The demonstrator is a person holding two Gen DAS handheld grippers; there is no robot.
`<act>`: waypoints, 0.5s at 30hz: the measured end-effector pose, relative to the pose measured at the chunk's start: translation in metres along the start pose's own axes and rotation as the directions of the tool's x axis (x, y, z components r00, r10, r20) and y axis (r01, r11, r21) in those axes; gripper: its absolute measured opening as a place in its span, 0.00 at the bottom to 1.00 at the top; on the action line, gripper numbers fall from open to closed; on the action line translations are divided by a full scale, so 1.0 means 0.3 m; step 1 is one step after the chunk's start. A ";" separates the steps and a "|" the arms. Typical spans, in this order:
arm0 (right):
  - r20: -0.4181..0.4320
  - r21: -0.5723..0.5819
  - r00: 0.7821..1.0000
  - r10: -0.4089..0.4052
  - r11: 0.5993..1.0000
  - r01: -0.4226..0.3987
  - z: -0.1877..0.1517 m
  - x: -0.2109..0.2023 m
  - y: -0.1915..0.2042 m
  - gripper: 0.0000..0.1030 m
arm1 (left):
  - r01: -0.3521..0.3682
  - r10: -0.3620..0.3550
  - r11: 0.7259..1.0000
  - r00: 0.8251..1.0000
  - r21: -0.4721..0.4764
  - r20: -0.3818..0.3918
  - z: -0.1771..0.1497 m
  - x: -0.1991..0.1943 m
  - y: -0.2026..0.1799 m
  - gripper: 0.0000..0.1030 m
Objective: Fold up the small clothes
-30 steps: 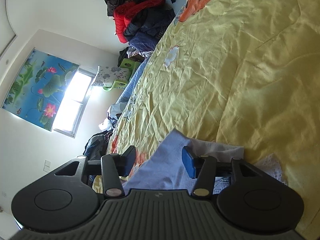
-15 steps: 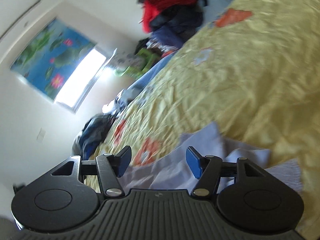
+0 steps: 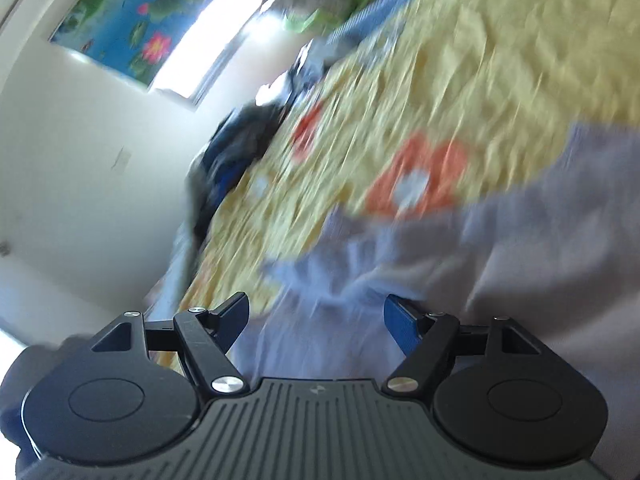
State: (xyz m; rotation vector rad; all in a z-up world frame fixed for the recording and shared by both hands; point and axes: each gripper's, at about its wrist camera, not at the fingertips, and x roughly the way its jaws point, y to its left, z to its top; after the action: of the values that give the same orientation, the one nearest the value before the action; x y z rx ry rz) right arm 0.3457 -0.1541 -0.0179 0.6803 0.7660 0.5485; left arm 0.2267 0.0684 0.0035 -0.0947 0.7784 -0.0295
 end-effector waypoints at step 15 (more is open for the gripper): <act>0.054 -0.053 0.997 -0.060 0.997 0.063 -0.068 -0.035 0.052 0.76 | -0.010 0.010 1.000 1.000 0.030 -0.005 -0.059 0.003 -0.032 0.66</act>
State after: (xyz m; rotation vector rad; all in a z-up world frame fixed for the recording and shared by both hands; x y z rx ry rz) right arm 0.3205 -0.1436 -0.0129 0.6165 0.7178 0.4916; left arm 0.2149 0.0575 -0.0087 -0.0628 0.7832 -0.0319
